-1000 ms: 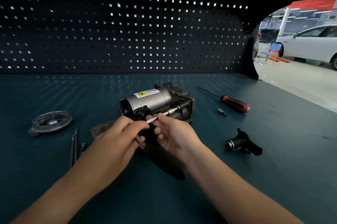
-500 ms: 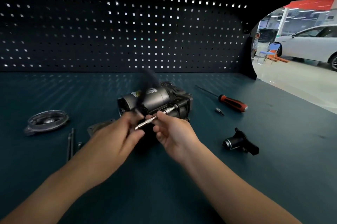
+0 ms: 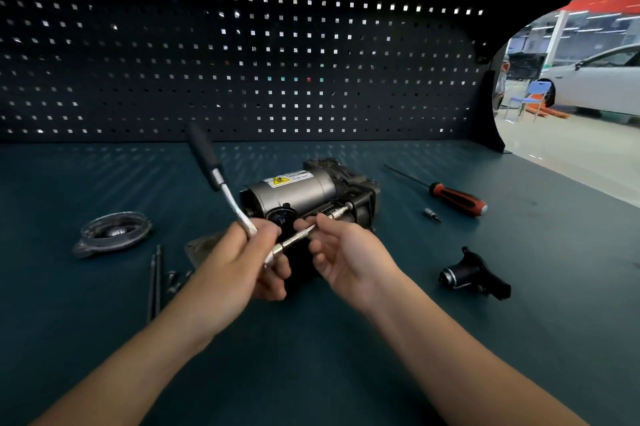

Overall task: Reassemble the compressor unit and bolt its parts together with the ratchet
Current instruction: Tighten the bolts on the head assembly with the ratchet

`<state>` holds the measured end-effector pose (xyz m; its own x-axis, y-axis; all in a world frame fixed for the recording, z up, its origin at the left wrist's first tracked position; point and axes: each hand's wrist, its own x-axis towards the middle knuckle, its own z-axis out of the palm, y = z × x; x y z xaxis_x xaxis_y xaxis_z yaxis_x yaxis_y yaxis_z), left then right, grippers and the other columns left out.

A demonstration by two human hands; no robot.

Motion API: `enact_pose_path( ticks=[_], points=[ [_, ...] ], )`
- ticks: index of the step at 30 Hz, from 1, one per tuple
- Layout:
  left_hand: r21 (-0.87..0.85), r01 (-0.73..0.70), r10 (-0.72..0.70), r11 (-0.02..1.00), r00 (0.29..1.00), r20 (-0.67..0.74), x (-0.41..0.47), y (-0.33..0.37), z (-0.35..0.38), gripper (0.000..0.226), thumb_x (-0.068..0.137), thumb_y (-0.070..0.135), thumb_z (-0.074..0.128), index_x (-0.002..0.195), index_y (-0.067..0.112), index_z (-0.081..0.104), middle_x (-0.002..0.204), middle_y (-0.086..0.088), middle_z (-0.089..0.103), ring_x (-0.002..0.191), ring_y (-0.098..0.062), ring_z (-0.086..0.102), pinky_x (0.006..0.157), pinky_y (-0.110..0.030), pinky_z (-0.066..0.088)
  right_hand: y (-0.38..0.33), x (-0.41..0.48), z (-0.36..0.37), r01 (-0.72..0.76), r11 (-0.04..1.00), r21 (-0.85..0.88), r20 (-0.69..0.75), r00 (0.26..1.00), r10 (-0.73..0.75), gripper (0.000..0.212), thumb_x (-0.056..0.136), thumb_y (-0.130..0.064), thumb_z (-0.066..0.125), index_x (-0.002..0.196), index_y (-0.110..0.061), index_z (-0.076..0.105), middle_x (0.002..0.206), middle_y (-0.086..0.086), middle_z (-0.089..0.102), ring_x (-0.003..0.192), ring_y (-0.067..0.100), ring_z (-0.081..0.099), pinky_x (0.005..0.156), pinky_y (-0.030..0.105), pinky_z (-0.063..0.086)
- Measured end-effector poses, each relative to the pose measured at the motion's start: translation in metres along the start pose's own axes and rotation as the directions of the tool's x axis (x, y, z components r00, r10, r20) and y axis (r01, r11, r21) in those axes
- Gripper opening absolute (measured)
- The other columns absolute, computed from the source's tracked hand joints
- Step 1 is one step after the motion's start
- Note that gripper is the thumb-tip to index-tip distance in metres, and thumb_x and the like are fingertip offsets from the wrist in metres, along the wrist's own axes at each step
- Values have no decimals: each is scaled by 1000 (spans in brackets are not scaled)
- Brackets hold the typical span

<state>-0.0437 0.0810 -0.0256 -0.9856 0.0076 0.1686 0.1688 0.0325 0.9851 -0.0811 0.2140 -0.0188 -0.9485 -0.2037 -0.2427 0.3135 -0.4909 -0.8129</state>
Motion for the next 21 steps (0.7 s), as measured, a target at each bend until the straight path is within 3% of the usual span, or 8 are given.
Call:
enact_pose_path(
  ticks=[1, 3, 5, 9, 12, 16, 19, 21],
  points=[
    [285, -213, 209, 935, 977, 43, 0, -3, -4, 12, 96, 32, 38, 93, 26, 49, 60, 5, 61, 48, -6, 55, 53, -21, 44, 1, 1, 0, 3, 1000, -25, -15, 1000, -4, 17, 96, -11, 46, 83, -9, 57, 62, -2, 69, 37, 3, 49, 35, 12, 37],
    [784, -520, 491, 339, 809, 325, 1, -7, -16, 10, 91, 34, 33, 91, 32, 43, 65, 12, 55, 52, -3, 52, 56, -15, 39, 2, 3, 1, 2, 999, -54, -23, 1000, -3, 17, 96, -15, 48, 84, -10, 59, 67, -2, 66, 42, 4, 50, 36, 13, 37],
    [833, -551, 527, 42, 721, 450, 2, -11, -20, 14, 86, 34, 34, 90, 28, 47, 69, 12, 56, 50, -6, 51, 56, -11, 33, 3, 3, 0, -5, 999, -44, -8, 1000, 5, 17, 95, -18, 50, 86, -9, 61, 67, -2, 67, 41, 3, 51, 40, 13, 38],
    [213, -149, 164, 966, 985, -53, 6, 0, -1, 26, 98, 35, 34, 83, 18, 49, 53, -1, 55, 41, -9, 50, 45, -14, 38, 2, 0, -2, -25, 998, 59, 9, 1000, 25, 15, 94, -19, 52, 89, -7, 60, 65, 0, 71, 35, 3, 49, 34, 12, 36],
    [-286, 240, -243, 928, 970, 25, 15, 6, -6, 34, 99, 37, 32, 84, 12, 49, 46, -1, 45, 34, -11, 38, 36, -19, 35, 1, 0, -1, -38, 996, 77, 43, 998, 35, 17, 96, -14, 47, 90, -5, 60, 71, 4, 72, 36, 4, 49, 33, 12, 35],
    [165, 43, -40, 985, 999, -26, 11, 2, -12, 23, 96, 35, 36, 91, 17, 48, 49, 5, 53, 41, -9, 47, 46, -19, 40, 4, 3, 2, -10, 1000, 14, -15, 1000, 10, 21, 95, -6, 46, 77, -9, 57, 66, 1, 71, 31, 1, 39, 31, 12, 27],
    [828, -445, 403, 341, 865, 299, 7, 1, -24, 12, 86, 37, 40, 92, 30, 47, 66, 9, 54, 57, -11, 54, 59, -26, 42, 6, 5, 3, -7, 1000, 2, -36, 999, 7, 18, 95, -9, 47, 84, -5, 61, 66, 1, 69, 39, 4, 40, 36, 12, 27],
    [847, -531, 457, -37, 744, 487, 7, -2, -28, 19, 81, 27, 54, 100, 26, 57, 76, 8, 52, 58, -14, 54, 59, -28, 43, 6, 5, 3, -19, 1000, -3, -37, 999, 19, 19, 95, -11, 46, 88, -3, 62, 61, -1, 67, 41, 5, 40, 42, 11, 36]
  ],
)
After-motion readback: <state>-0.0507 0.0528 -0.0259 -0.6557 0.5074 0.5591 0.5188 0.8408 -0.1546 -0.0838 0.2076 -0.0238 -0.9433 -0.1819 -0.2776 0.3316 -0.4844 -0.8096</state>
